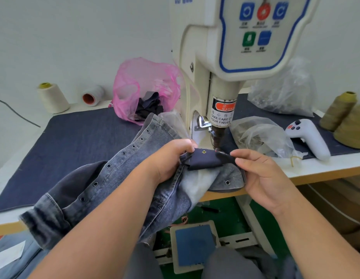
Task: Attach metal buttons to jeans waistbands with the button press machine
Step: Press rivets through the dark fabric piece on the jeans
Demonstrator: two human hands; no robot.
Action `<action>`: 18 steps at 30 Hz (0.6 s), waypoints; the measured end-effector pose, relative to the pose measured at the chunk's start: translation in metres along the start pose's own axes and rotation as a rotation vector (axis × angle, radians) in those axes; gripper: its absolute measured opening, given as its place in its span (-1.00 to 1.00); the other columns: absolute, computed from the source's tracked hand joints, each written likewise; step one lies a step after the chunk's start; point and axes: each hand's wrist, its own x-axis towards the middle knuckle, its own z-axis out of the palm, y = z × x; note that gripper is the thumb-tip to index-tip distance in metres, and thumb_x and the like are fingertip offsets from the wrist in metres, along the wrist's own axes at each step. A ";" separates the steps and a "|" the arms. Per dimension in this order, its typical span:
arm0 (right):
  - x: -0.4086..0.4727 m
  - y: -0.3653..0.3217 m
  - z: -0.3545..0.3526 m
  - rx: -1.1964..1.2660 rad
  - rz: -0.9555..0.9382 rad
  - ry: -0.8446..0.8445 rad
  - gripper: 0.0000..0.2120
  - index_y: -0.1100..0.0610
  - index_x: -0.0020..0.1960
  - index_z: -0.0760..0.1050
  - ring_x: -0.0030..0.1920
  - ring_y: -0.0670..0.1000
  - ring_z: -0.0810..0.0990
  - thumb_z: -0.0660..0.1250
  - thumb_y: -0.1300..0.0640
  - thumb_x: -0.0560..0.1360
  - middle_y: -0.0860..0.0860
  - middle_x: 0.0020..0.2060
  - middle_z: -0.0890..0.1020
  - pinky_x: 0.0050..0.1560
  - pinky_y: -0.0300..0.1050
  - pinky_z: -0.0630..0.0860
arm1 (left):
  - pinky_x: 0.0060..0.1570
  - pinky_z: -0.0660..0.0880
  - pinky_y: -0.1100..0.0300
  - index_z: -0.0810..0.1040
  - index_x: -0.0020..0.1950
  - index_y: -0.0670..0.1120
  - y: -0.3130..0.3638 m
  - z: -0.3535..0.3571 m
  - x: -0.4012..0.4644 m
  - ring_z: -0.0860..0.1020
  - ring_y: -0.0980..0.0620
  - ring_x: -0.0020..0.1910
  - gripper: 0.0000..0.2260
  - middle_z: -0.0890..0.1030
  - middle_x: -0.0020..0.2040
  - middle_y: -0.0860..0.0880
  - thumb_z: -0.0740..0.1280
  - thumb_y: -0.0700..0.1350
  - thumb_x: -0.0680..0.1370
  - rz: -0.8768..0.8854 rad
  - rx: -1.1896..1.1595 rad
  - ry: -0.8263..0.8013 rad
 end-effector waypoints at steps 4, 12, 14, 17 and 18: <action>-0.001 -0.001 0.006 -0.033 -0.002 0.068 -0.90 0.19 -0.19 0.57 -0.31 -0.02 0.62 0.34 0.29 0.30 0.07 -0.33 0.64 -0.29 -0.22 0.59 | -0.52 0.33 0.38 0.46 -0.51 0.00 -0.001 0.001 -0.001 0.40 0.14 -0.55 -0.84 0.41 -0.51 0.08 0.18 -0.15 0.26 -0.007 0.012 0.043; 0.007 -0.007 0.001 -0.037 0.040 0.073 -0.88 0.20 -0.14 0.52 -0.32 0.01 0.58 0.32 0.29 0.32 0.09 -0.32 0.61 -0.35 -0.16 0.58 | -0.39 0.21 0.20 0.38 -0.39 -0.11 0.009 0.018 -0.004 0.29 -0.01 -0.46 -0.99 0.34 -0.42 -0.05 0.19 -0.18 0.23 -0.078 0.056 0.277; 0.009 -0.008 -0.002 -0.068 0.063 0.077 -0.89 0.19 -0.15 0.52 -0.30 0.03 0.52 0.34 0.28 0.32 0.10 -0.32 0.58 -0.35 -0.16 0.56 | -0.36 0.18 0.18 0.35 -0.34 -0.13 0.009 0.017 -0.003 0.28 -0.02 -0.43 -0.84 0.32 -0.37 -0.08 0.24 -0.23 0.44 -0.087 0.096 0.315; 0.011 -0.007 -0.002 -0.067 0.065 0.066 -0.90 0.18 -0.17 0.52 -0.30 0.03 0.51 0.35 0.28 0.31 0.09 -0.33 0.58 -0.31 -0.15 0.54 | -0.37 0.15 0.19 0.32 -0.32 -0.13 0.005 0.013 0.000 0.25 -0.02 -0.42 -0.72 0.31 -0.40 -0.07 0.07 -0.34 0.57 -0.068 0.088 0.353; 0.011 -0.007 -0.002 -0.053 0.059 0.059 -0.91 0.18 -0.18 0.52 -0.31 0.02 0.53 0.35 0.28 0.32 0.09 -0.33 0.58 -0.30 -0.15 0.55 | -0.40 0.17 0.21 0.33 -0.34 -0.12 0.005 0.013 -0.001 0.27 -0.01 -0.45 -0.72 0.33 -0.44 -0.05 0.08 -0.33 0.56 -0.056 0.069 0.356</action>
